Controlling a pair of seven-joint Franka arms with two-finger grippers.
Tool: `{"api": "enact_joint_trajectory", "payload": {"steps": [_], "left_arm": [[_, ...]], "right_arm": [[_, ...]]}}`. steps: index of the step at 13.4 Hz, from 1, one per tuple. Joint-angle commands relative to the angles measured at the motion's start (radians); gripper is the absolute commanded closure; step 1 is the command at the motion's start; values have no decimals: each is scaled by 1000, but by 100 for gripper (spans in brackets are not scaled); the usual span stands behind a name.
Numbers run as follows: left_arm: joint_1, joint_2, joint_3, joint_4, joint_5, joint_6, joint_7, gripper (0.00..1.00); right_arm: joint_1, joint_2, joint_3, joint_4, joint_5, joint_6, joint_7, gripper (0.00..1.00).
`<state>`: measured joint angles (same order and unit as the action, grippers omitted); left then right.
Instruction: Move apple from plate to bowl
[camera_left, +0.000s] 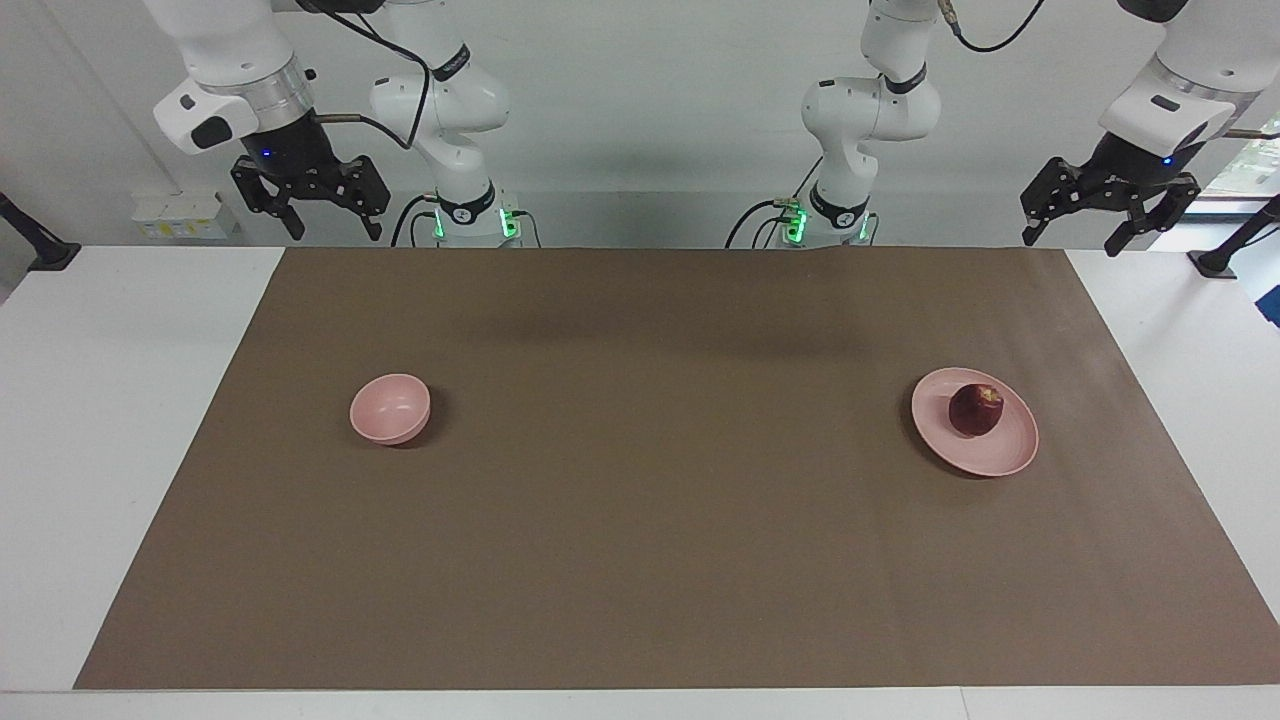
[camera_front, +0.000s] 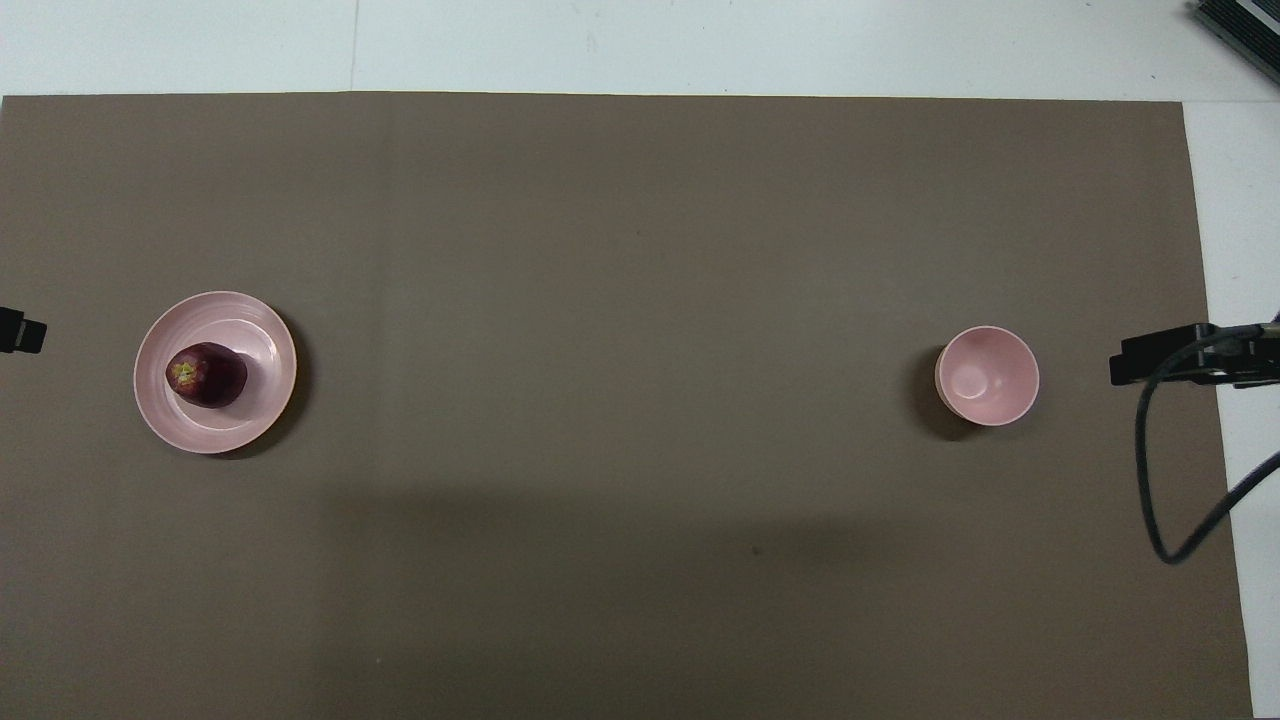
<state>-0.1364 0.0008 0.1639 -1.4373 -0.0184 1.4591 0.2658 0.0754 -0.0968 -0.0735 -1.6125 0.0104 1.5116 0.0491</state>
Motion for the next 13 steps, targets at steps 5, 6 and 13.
{"api": "enact_joint_trajectory", "payload": {"steps": [5, 6, 13], "left_arm": [[-6, -16, 8, -15, 2, 1, 4, 0], [-6, -16, 8, -15, 3, 1, 4, 0], [-8, -16, 8, -15, 2, -8, -2, 0]], "right_arm": [[17, -26, 12, -17, -16, -13, 3, 0], [15, -27, 12, -21, -3, -10, 11, 0], [21, -41, 14, -89, 83, 18, 101, 0]]}}
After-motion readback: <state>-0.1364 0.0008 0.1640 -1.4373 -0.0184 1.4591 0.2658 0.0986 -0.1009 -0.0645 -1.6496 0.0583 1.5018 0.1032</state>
